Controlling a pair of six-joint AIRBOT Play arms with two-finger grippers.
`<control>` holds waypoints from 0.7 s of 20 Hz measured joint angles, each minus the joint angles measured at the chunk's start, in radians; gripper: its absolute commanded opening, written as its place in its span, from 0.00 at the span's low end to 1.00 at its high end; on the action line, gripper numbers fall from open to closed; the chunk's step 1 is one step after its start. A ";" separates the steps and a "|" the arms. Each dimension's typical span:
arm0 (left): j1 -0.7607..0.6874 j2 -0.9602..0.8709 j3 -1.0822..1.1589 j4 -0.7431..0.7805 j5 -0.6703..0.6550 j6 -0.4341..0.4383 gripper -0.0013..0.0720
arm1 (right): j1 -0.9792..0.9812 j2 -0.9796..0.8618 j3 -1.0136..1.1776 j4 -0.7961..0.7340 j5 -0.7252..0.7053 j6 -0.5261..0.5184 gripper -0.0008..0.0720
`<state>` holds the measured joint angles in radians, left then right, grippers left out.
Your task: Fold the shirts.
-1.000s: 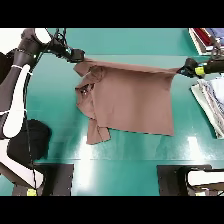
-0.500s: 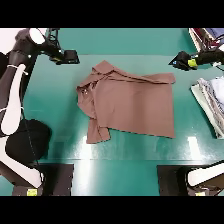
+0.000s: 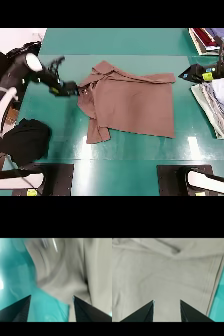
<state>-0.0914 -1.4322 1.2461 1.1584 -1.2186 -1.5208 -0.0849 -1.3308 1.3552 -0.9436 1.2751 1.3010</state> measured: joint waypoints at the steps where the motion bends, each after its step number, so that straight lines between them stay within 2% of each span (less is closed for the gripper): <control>1: -0.006 0.038 -0.095 -0.037 0.025 0.009 0.85 | -0.001 0.042 -0.043 0.001 -0.010 -0.003 0.53; 4: -0.018 0.126 -0.335 -0.189 0.124 0.048 0.85 | -0.001 0.151 -0.152 0.005 -0.046 -0.007 0.53; 7: -0.023 0.161 -0.468 -0.327 0.238 0.087 0.85 | -0.003 0.238 -0.224 0.008 -0.076 -0.010 0.53; 14: -0.025 0.172 -0.544 -0.505 0.470 0.119 0.85 | -0.003 0.353 -0.290 0.009 -0.095 -0.011 0.53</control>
<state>-0.1162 -1.2606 0.7021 0.6537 -0.7490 -1.4014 -0.0879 -0.9775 1.0653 -0.9344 1.1801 1.2903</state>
